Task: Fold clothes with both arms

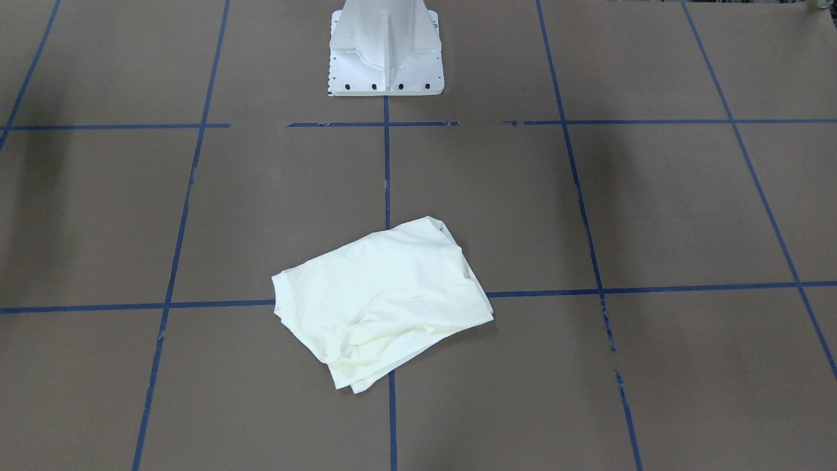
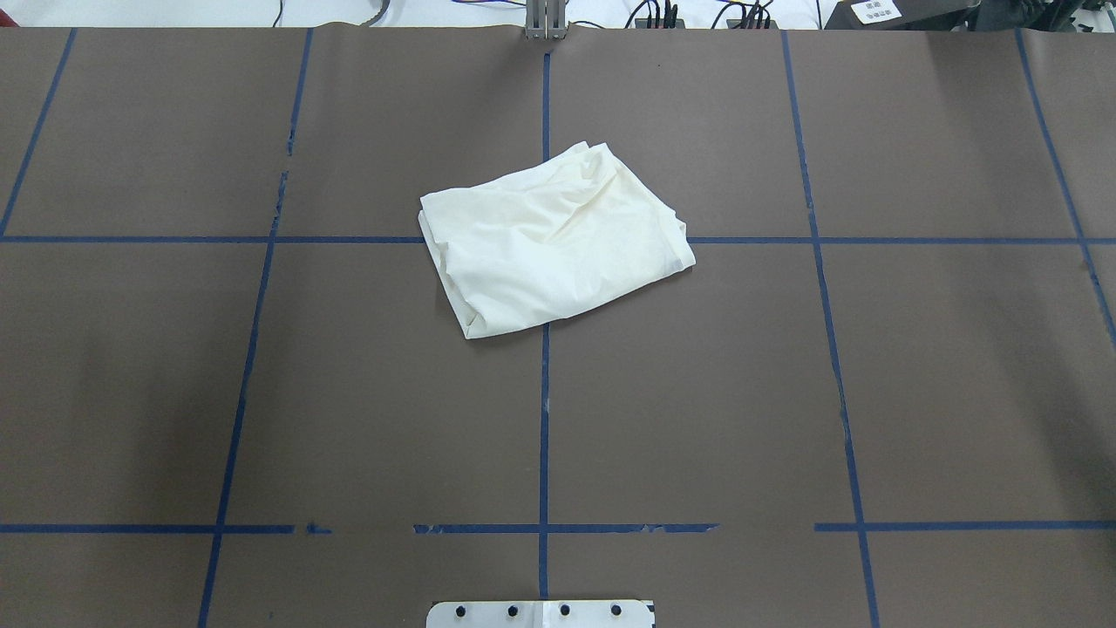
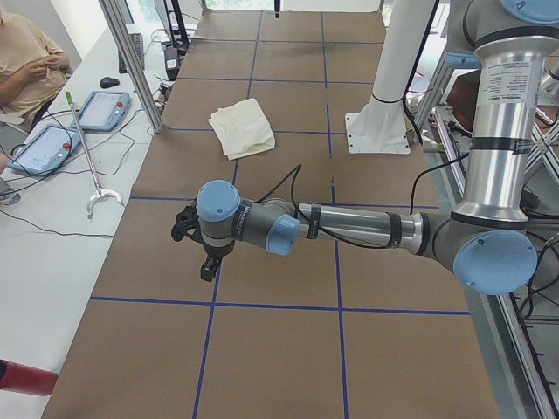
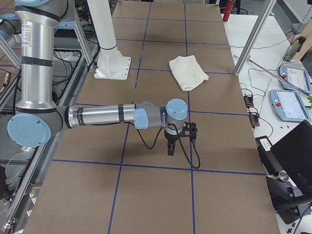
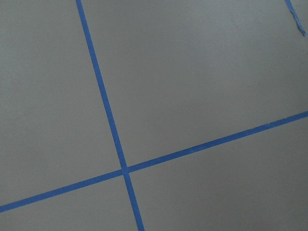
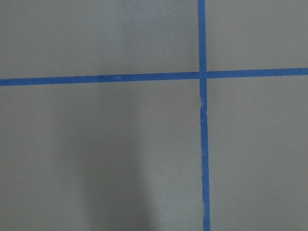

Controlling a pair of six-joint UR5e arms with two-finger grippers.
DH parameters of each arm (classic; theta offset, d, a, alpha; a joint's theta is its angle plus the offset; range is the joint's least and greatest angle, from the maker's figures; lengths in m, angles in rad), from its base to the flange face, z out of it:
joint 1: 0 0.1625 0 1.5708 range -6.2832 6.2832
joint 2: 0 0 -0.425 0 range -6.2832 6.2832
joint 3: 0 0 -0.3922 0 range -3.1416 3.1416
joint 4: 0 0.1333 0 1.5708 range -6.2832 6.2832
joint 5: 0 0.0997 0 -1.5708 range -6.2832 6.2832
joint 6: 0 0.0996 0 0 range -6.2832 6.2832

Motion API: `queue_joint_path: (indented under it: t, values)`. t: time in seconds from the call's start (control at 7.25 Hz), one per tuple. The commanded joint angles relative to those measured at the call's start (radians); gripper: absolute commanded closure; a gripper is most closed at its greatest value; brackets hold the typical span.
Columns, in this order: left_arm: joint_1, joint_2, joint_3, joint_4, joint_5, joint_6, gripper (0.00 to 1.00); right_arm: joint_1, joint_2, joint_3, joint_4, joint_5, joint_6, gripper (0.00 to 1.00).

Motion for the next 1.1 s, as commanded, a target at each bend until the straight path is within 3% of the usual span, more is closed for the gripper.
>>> queue_joint_path:
  t: [0.0,0.14,0.41,0.55,0.97]
  values:
    - [0.000,0.062,-0.031,0.006,0.000,-0.001,0.00,0.001,0.000,-0.002,-0.001,0.000,0.000,0.00]
    - [0.000,0.111,-0.073,0.029,0.002,-0.001,0.00,0.000,-0.001,0.000,0.001,0.000,-0.001,0.00]
    - [-0.003,0.142,-0.189,0.274,0.034,-0.001,0.00,0.000,0.000,0.000,-0.001,0.000,-0.001,0.00]
    - [-0.001,0.177,-0.253,0.323,0.151,-0.001,0.00,0.000,0.005,-0.005,0.001,0.000,-0.003,0.00]
    - [0.000,0.205,-0.242,0.328,0.168,-0.002,0.00,0.000,0.006,-0.002,0.001,0.000,-0.003,0.00]
